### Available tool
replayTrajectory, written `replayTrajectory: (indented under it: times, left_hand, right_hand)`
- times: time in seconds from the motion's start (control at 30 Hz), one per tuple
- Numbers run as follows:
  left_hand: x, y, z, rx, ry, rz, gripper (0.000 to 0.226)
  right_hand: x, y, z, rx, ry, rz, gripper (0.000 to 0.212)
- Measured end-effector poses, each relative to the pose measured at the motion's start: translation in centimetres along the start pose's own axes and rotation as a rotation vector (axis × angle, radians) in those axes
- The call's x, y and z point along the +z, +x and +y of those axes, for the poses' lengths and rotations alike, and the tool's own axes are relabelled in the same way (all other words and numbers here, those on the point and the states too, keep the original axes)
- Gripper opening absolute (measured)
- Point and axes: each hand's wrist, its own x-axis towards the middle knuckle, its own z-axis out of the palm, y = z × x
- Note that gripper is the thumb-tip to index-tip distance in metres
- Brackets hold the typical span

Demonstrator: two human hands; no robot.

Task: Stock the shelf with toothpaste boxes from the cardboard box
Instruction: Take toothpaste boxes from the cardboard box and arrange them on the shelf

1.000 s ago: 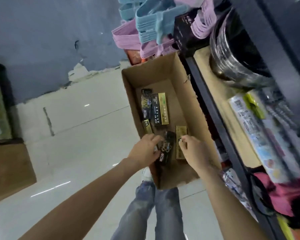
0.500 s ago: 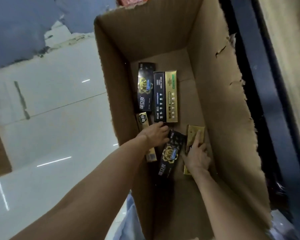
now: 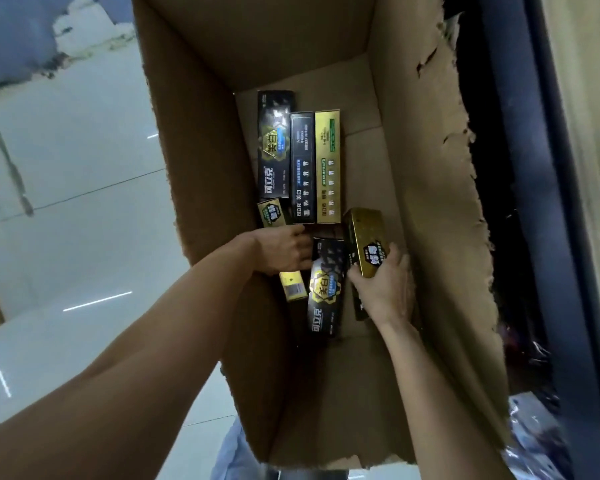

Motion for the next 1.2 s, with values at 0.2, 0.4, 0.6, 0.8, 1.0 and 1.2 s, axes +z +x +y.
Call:
replayTrajectory:
  times: [0.2,0.4,0.6,0.8,1.0,1.2]
  left_hand:
    - [-1.8,2.0,-0.2,-0.196,0.076,-0.181,0.057]
    - [-5.9,-1.6,-0.2,-0.222,0.035,-0.073,0.045]
    - [-13.2,-12.6,1.3,-0.403,-0.431,0.191,0.060]
    - [-20.4,-22.7,4.7,-0.658,-1.148,0.475,0.049]
    - [-27.5,-28.5,9.4,-0.698,-1.847,0.599,0.029]
    - [-33.2,-32.7,13.4,-0.610,-1.974,0.698,0.027]
  right_hand:
    - [-1.1,-1.3,1.6,-0.013,0.203,-0.073,0.076]
    - [-4.6,-5.4,1.0,-0.012,0.420,-0.170,0.062]
    - [-13.7,-13.8,-1.9,-0.081,0.552,-0.120,0.064]
    - [-21.1,-24.1,-3.5,-0.143,0.557,0.043,0.080]
    - [-25.7,-33.6,-4.9,-0.175,0.804,0.145,0.058]
    - [-27.5,-41.9,-3.5,-0.159,1.023,0.180,0.045]
